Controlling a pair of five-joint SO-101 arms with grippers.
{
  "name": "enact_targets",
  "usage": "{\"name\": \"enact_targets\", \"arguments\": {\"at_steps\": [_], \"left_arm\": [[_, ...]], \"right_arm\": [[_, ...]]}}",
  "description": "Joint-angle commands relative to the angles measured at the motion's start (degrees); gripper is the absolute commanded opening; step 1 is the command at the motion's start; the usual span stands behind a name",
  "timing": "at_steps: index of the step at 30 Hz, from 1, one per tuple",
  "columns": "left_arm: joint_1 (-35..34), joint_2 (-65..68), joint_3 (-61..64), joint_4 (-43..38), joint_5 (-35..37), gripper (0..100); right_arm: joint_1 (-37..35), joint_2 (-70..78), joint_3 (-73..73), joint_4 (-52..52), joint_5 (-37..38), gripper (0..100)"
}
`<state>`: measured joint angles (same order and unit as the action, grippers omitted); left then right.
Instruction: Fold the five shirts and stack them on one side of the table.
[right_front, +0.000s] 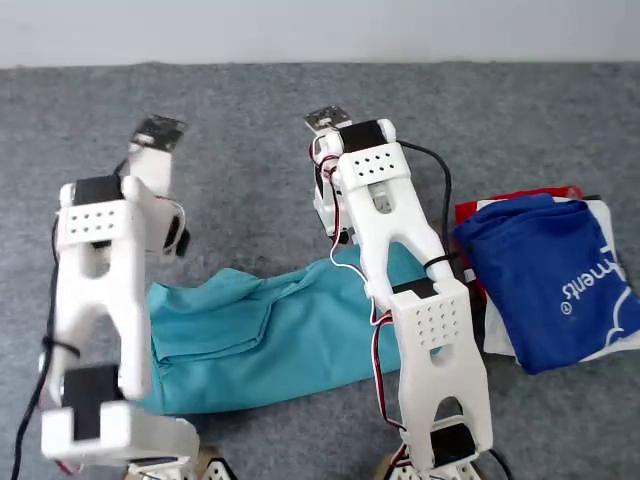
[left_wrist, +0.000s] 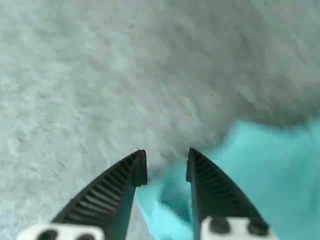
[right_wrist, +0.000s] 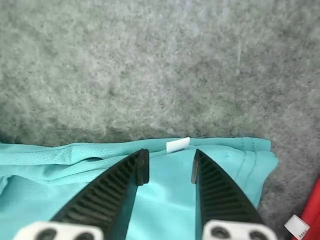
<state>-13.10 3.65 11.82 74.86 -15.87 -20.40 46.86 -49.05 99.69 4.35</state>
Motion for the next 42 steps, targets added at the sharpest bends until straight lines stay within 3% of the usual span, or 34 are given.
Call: {"name": "enact_targets", "arguments": {"at_steps": [1,5,10,17,28,34,42], "left_arm": [[-0.6,9.6,-6.0,-3.6,1.3,14],[1.8,20.2,-14.2,1.5,1.2,14],[5.6,25.7,-24.2,14.9,1.1,14],[7.2,25.8,-24.7,21.5,-0.9,14],[6.9,25.7,-25.0,21.4,-2.5,11],[5.3,27.4,-23.6,13.8,-1.2,10],[10.0,26.8,-21.2,20.7,-3.3,10]], "right_arm": [[-0.1,-3.7,-2.1,0.9,-0.7,14.3],[0.0,-3.7,-2.1,0.8,-0.7,14.3],[0.0,-3.7,-2.1,0.8,-0.7,14.3],[0.0,-3.7,-2.1,1.0,-0.7,14.3],[0.0,-3.7,-2.1,1.0,-0.7,14.3],[0.0,-3.7,-2.1,1.0,-0.7,14.3],[0.0,-3.7,-2.1,1.0,-0.7,14.3]]}}
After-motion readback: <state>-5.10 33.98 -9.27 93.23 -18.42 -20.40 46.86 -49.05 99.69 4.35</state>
